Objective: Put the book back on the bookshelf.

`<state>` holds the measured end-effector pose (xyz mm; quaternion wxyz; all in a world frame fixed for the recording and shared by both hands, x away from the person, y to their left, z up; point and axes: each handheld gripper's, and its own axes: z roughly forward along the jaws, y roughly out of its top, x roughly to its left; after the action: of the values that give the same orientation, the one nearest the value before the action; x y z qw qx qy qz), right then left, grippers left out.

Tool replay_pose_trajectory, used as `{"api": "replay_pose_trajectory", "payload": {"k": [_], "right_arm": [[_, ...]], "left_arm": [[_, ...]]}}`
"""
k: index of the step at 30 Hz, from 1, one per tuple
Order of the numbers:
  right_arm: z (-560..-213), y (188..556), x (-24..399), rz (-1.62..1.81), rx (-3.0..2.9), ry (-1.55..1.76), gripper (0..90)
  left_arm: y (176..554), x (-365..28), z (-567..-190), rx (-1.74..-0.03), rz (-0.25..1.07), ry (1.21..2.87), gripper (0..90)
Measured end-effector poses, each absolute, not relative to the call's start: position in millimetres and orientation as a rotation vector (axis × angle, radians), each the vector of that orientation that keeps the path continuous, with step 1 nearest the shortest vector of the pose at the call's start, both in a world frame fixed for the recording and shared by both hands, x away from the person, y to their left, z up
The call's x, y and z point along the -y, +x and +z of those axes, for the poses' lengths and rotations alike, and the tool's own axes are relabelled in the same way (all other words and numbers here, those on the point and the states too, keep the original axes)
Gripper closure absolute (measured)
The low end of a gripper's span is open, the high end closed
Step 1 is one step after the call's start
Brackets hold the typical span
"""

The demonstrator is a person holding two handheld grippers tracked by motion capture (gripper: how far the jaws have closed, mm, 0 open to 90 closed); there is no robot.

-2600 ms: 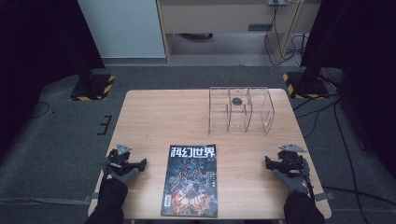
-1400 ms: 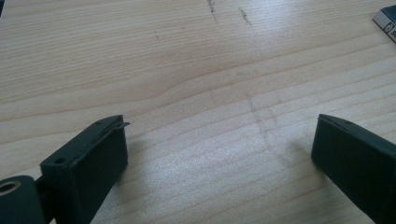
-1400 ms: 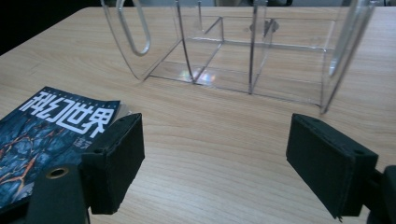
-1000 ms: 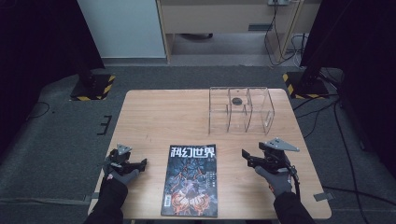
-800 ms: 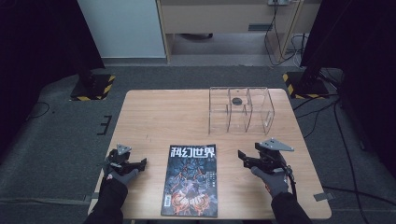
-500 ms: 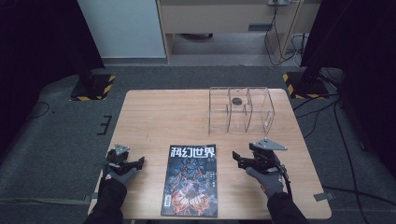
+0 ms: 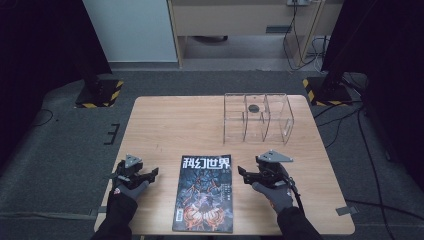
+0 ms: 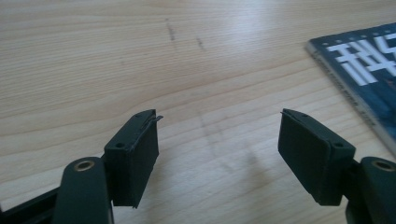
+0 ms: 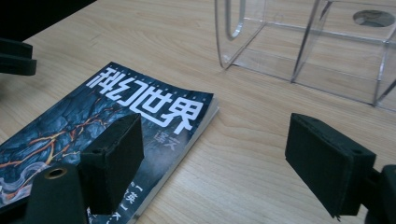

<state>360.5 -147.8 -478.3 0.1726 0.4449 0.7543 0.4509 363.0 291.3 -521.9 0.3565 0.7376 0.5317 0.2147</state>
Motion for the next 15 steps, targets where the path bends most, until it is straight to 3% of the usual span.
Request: {"api": "replay_pose_trajectory", "payload": {"k": [15], "right_arm": [[-491,356,123,1.265,-2.211,1.249,19.4]], "left_arm": [[351,-266,-514,-1.273,0.498,1.903,27.4]]}}
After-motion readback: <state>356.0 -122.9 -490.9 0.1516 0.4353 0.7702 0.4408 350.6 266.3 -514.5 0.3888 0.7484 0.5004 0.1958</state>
